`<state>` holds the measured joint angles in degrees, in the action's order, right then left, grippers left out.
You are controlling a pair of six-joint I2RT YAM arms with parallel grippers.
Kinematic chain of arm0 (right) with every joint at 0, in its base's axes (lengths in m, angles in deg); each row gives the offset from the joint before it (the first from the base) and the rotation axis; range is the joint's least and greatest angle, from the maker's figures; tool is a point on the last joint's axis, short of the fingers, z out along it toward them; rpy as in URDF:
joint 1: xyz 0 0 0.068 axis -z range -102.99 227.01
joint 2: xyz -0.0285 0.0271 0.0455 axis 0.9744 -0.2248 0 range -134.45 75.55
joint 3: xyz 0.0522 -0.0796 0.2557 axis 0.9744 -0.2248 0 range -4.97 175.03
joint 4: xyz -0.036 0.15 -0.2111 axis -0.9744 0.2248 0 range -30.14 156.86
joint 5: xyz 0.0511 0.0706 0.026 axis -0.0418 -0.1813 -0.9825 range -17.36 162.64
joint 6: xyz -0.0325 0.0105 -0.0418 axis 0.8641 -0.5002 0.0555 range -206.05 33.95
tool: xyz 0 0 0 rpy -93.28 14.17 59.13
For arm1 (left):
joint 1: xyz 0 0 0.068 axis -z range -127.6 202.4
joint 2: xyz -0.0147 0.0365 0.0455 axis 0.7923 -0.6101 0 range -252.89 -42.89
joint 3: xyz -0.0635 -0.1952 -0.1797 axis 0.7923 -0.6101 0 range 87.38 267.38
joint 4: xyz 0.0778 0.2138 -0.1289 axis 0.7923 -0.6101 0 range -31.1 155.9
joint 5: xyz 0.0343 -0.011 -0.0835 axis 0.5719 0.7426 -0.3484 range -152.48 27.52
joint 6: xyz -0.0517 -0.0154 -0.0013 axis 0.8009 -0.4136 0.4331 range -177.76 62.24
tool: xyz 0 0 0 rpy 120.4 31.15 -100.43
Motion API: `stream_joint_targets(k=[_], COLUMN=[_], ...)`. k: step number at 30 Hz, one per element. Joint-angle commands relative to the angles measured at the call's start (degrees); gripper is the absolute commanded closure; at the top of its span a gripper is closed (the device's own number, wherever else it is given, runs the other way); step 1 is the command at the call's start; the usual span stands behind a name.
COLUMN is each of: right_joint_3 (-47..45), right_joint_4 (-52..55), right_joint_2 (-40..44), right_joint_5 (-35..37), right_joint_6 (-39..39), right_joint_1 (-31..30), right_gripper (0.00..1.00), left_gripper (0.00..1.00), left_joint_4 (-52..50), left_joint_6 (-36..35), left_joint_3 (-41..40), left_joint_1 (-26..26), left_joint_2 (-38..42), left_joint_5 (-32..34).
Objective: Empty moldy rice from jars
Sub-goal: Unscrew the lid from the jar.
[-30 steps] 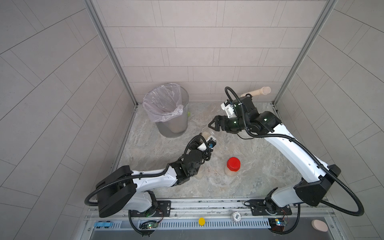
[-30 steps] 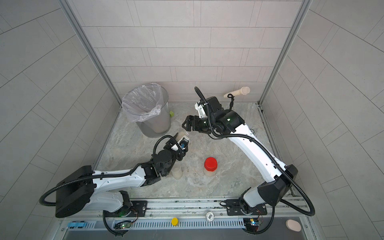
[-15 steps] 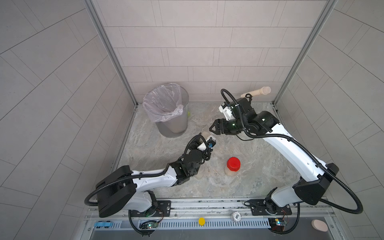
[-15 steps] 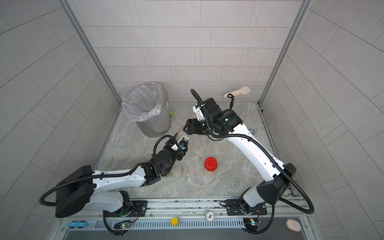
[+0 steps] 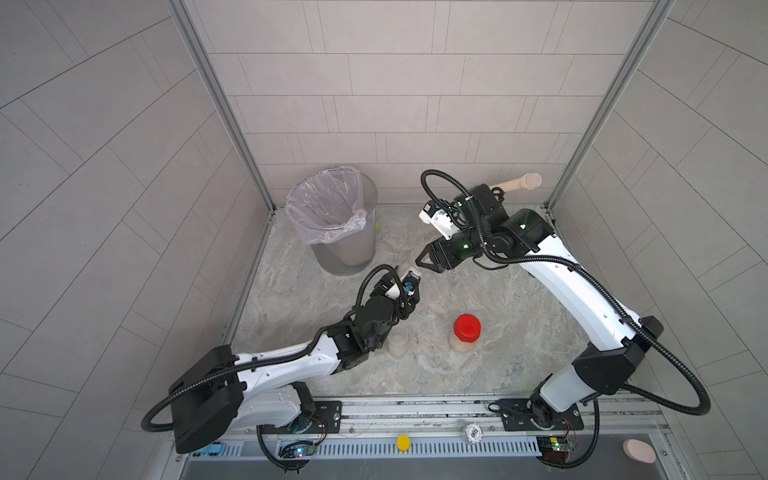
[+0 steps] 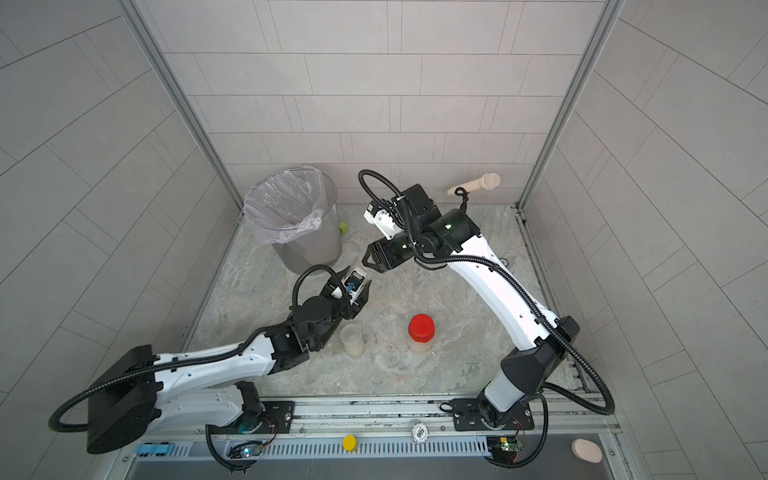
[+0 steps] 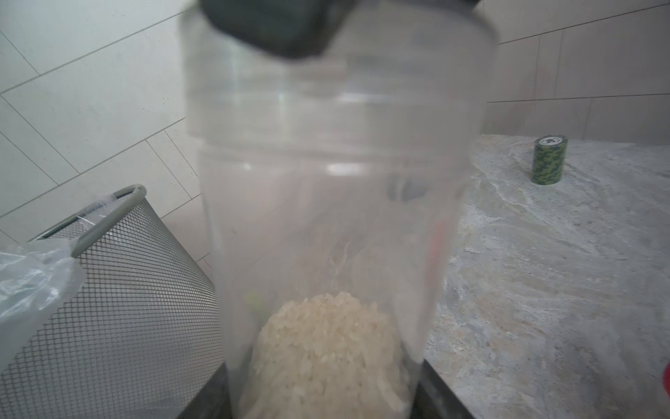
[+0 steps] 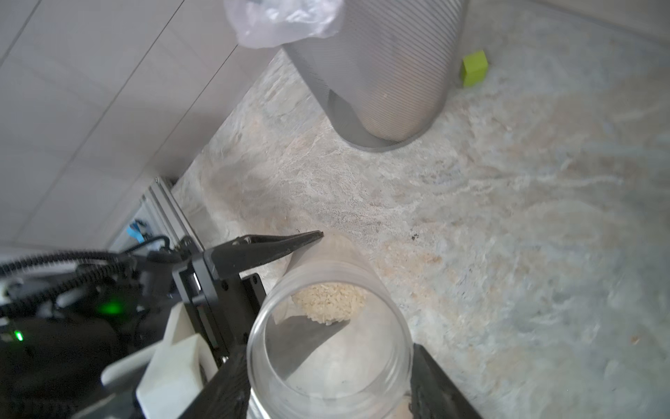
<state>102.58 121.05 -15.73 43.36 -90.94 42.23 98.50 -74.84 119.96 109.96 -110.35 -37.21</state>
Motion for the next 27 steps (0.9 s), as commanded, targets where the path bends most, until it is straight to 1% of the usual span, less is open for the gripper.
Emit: stream_joint_targets(k=[1, 4, 7, 9, 11, 15, 16, 17, 20, 21, 25, 27], right_joint_3=[1.09, 0.99, 1.91, 2.67, 4.07, 5.32, 5.52, 5.35, 4.38, 3.82, 0.12, -2.21], right_joint_4=[6.64, 7.74, 8.94, 9.44, 11.54, 11.54, 11.50, 11.34, 10.18, 9.65, 4.94, 2.26], right_joint_2=[-1.78, -2.33, -3.07, -3.50, -4.30, -5.19, -5.34, -5.39, -4.80, -4.39, -1.44, 0.66], right_joint_5=[-7.37, -5.31, -4.44, -4.89, -6.38, -6.17, -6.21, -6.31, -5.97, -5.96, -6.12, -7.95], right_joint_6=[21.64, 31.13, 37.45, 39.63, 45.30, 46.81, 46.89, 47.19, 47.61, 47.60, 46.13, 44.81], right_joint_1=[-0.76, -0.76, -0.26, 0.43, 0.84, 0.95, 0.95, 1.03, 1.25, 1.54, 3.35, 4.77], right_gripper=[0.70, 0.70, 0.72, 0.72, 0.72, 0.71, 0.69, 0.66, 0.41, 0.37, 0.27, 0.24], left_gripper=[0.74, 0.74, 0.74, 0.74, 0.74, 0.76, 0.77, 0.77, 0.78, 0.78, 0.79, 0.79], left_joint_4=[-0.23, -1.83, -1.86, -2.48, -3.19, -3.65, -3.83, -3.90, -4.45, -4.74, -5.29, -5.39], left_joint_6=[3.65, 4.72, 6.24, 6.62, 6.37, 6.53, 6.48, 6.45, 6.15, 6.03, 5.74, 5.50], left_joint_3=[0.25, -0.77, -2.29, -2.80, -2.70, -2.37, -2.20, -2.06, -1.76, -1.65, -1.45, -1.46], left_joint_1=[-0.74, -2.32, -3.75, -4.26, -4.36, -4.32, -4.36, -4.33, -4.30, -4.33, -4.37, -4.36], left_joint_2=[3.52, 5.72, 7.86, 8.77, 9.01, 8.67, 8.56, 8.57, 8.57, 8.63, 8.58, 8.22], left_joint_5=[-10.41, -11.07, -11.13, -11.62, -11.63, -11.65, -11.81, -11.87, -11.86, -11.90, -11.20, -10.54])
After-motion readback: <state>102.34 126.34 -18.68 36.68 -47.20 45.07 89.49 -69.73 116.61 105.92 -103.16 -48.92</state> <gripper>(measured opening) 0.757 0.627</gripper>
